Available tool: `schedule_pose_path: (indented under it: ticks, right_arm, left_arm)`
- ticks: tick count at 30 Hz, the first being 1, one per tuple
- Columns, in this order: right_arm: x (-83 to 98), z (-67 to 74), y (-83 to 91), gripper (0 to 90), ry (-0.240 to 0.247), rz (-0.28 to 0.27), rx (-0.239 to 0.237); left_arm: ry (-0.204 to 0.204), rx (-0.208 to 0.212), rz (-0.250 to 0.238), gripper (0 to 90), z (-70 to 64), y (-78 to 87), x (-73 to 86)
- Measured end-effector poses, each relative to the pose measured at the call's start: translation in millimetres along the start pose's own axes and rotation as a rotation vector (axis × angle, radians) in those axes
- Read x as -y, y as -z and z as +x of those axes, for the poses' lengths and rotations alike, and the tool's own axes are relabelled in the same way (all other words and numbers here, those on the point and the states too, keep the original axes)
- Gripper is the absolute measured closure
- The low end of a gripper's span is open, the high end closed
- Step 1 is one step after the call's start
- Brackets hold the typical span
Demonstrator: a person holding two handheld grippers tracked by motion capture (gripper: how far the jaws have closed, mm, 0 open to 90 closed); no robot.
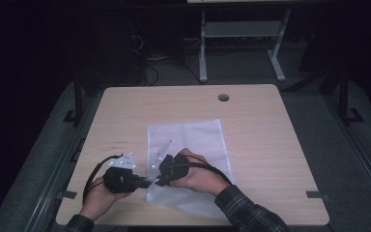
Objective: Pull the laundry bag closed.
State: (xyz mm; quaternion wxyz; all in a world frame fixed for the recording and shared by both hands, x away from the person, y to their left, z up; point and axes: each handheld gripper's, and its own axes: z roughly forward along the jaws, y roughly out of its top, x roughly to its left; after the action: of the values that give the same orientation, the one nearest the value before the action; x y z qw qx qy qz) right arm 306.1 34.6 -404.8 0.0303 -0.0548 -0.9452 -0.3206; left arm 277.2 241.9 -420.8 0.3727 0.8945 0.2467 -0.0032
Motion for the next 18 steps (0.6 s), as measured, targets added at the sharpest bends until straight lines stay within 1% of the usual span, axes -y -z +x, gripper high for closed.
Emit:
schedule_pose_path:
  ticks: [1, 2, 4, 10, 12, 18]
  right_arm:
    - [0.4, -0.1, 0.0, 82.0, -0.001, -0.001, -0.001]
    - [1.0, -0.3, 0.2, 82.0, 0.000, 0.004, 0.001]
    - [2.8, -0.9, 0.8, 82.0, -0.003, -0.005, 0.000]
    - [5.9, 0.4, 2.1, 82.0, -0.012, -0.009, -0.002]
    - [7.0, 0.1, 2.4, 82.0, -0.007, -0.004, 0.000]
    - [11.9, 0.1, 4.7, 82.1, -0.024, -0.015, -0.001]
  left_arm:
    - [0.003, -0.006, 0.001, 84.5, 0.1, 0.2, 0.3]
    - [0.005, -0.002, -0.002, 84.5, 0.6, 0.3, 0.7]
    - [0.009, 0.004, -0.005, 84.5, 1.5, 0.6, 1.4]
    - [0.006, 0.002, 0.000, 84.5, 0.1, -0.3, 0.5]
    - [0.012, 0.004, -0.002, 84.5, 0.8, -0.3, 1.1]
    - [0.014, 0.006, -0.001, 84.5, 0.4, -1.2, 0.7]
